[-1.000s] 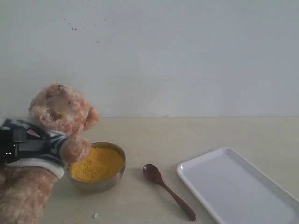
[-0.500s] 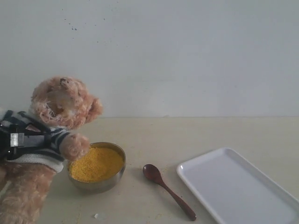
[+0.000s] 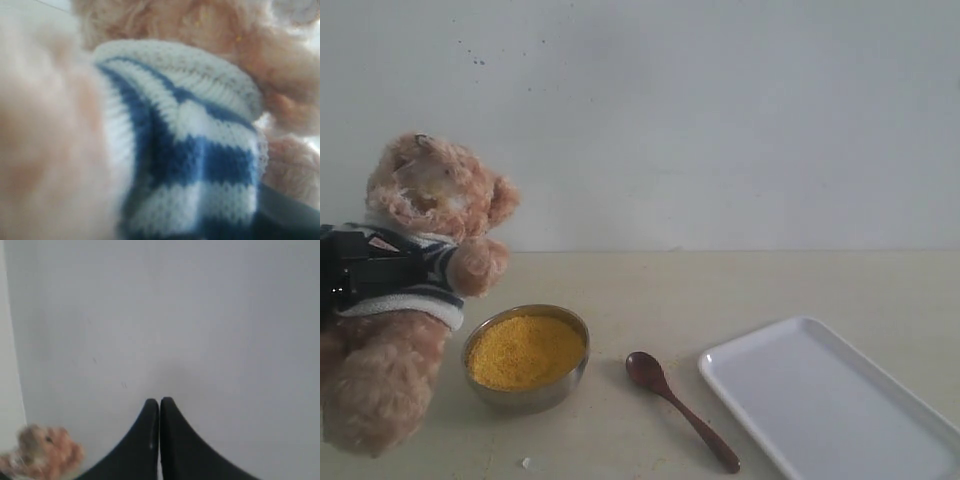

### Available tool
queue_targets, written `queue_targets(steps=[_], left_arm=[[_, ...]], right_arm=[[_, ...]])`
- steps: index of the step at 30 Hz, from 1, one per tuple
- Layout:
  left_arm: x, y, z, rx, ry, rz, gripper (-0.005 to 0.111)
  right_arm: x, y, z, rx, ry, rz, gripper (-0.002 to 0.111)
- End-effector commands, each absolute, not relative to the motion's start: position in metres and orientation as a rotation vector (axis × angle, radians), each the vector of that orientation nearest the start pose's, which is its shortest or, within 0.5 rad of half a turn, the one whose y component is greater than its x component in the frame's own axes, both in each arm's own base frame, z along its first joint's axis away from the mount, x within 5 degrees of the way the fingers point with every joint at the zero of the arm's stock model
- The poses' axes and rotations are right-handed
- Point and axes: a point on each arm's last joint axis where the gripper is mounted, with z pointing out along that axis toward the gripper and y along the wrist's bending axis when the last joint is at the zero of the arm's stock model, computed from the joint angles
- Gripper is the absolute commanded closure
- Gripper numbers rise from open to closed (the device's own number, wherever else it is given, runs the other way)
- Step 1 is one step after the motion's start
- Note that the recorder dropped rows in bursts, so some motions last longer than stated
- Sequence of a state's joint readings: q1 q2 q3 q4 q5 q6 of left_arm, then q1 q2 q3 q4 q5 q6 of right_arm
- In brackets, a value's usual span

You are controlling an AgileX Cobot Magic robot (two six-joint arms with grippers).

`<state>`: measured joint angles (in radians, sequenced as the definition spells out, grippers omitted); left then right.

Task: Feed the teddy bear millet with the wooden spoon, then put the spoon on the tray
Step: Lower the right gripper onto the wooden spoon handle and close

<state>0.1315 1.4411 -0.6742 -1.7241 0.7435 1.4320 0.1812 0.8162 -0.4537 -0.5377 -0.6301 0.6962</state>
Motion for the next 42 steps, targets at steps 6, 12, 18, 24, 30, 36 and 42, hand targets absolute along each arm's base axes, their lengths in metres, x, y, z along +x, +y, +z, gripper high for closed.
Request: queue_targets(steps=[6, 12, 18, 24, 30, 36, 42], left_arm=[[0.276, -0.024, 0.237, -0.039, 2.054, -0.886, 0.103], [0.277, -0.022, 0.235, -0.084, 2.069, -0.866, 0.103], [0.277, -0.022, 0.235, -0.083, 2.068, -0.868, 0.103], [0.277, -0.022, 0.235, -0.083, 2.068, -0.868, 0.103], [0.277, -0.022, 0.235, -0.082, 2.067, -0.87, 0.103], [0.276, -0.022, 0.234, -0.084, 2.071, -0.87, 0.103], [0.276, -0.022, 0.234, -0.084, 2.071, -0.87, 0.103]], right_arm=[[0.267, 0.096, 0.226, -0.273, 1.952, 0.819, 0.108], [0.278, 0.153, 0.175, -0.988, 2.074, 0.948, 0.108], [0.285, 0.164, 0.139, -1.05, 2.241, 0.442, 0.108], [0.276, 0.182, 0.131, -1.207, 2.184, 0.325, 0.075], [0.278, 0.183, 0.13, -1.08, 2.238, 0.378, 0.059], [0.287, 0.187, 0.115, -1.106, 2.246, 0.355, 0.059], [0.288, 0.186, 0.099, -1.012, 2.335, 0.368, 0.059]])
